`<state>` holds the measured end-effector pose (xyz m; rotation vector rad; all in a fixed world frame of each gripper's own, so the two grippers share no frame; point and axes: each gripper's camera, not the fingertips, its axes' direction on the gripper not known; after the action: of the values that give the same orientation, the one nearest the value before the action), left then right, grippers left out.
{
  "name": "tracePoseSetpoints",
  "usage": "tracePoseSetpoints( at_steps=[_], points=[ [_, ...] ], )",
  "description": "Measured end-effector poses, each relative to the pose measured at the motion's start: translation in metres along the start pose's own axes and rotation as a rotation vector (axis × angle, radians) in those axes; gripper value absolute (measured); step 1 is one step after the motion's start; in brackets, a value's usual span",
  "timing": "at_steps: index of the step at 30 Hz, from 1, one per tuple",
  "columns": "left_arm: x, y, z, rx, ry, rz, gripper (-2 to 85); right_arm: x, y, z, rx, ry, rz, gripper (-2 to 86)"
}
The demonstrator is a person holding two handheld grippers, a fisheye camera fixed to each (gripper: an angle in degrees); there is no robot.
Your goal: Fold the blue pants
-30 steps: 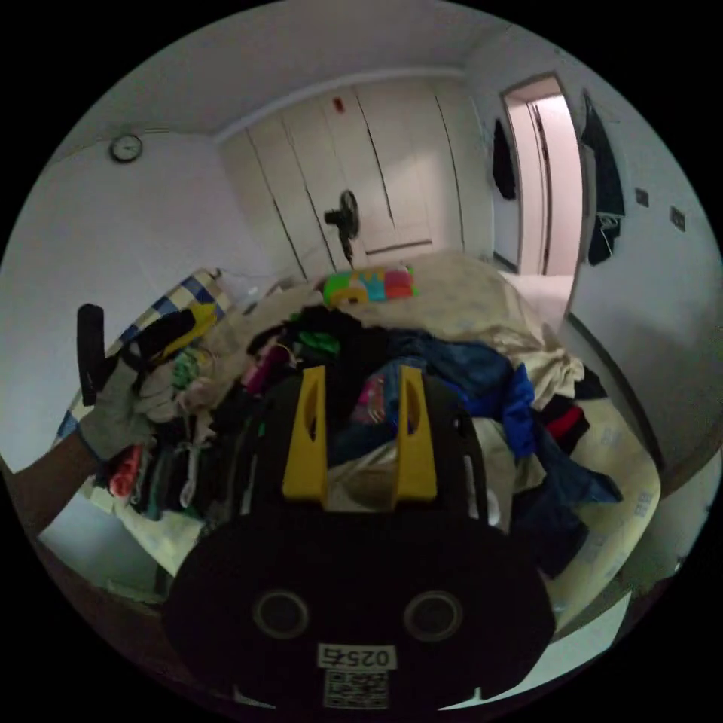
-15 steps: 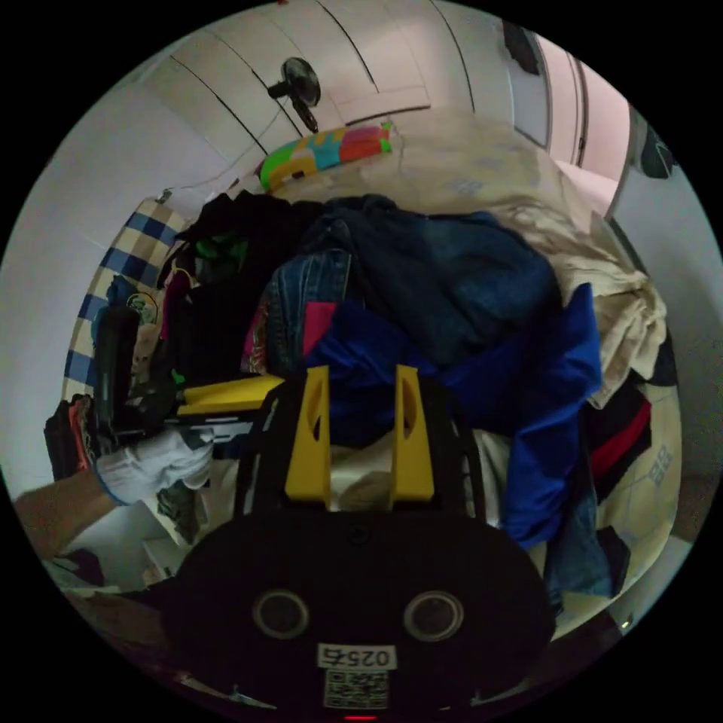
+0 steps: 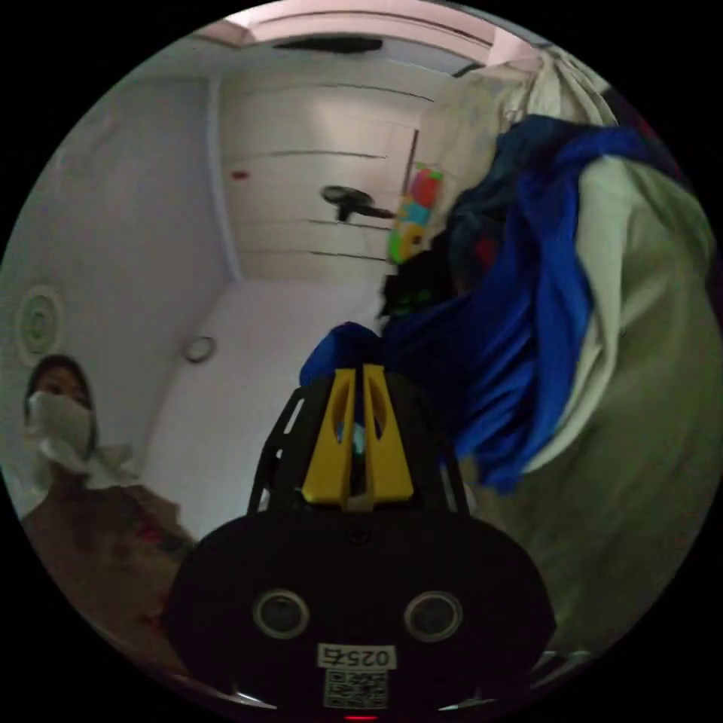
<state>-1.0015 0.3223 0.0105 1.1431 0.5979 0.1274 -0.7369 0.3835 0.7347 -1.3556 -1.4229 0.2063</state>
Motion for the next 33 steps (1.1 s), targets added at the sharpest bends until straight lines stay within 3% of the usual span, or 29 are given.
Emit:
tracePoseSetpoints(
  at_steps=[4,7,13,15,18,22,26,28,31,33],
  points=[
    [0.065,0.040,-0.053,0.037,0.109,0.094,-0.8,-0.058,0.077,-0.052,0.171,-0.255,-0.038,-0.9],
    [0.130,0.054,-0.094,0.013,0.176,0.270,-0.3,-0.136,0.125,-0.082,0.221,-0.359,-0.219,-0.9],
    [0.295,0.110,-0.173,0.038,-0.092,0.900,8.5,-0.313,0.225,-0.131,0.311,-0.542,-0.602,-0.9],
    [0.341,0.156,-0.192,0.116,-0.199,1.133,12.7,-0.370,0.276,-0.158,0.393,-0.525,-0.726,-0.9],
    [0.368,0.209,-0.188,0.115,-0.260,1.323,14.3,-0.430,0.354,-0.193,0.502,-0.395,-0.895,-0.8],
    [0.374,0.250,-0.161,-0.083,-0.066,1.357,10.8,-0.472,0.452,-0.234,0.636,-0.264,-1.003,-0.8],
    [0.372,0.278,-0.132,-0.330,0.278,1.255,4.9,-0.497,0.560,-0.294,0.805,-0.118,-1.086,-0.8],
    [0.376,0.286,-0.125,-0.368,0.301,1.216,2.1,-0.497,0.604,-0.327,0.887,-0.006,-1.079,-0.7],
    [0.370,0.288,-0.093,-0.503,0.452,1.051,-0.6,-0.475,0.680,-0.394,1.065,0.213,-0.917,-0.6],
    [0.359,0.302,-0.046,-0.678,0.533,0.897,-1.1,-0.441,0.735,-0.448,1.158,0.402,-0.675,-0.6]
  ],
)
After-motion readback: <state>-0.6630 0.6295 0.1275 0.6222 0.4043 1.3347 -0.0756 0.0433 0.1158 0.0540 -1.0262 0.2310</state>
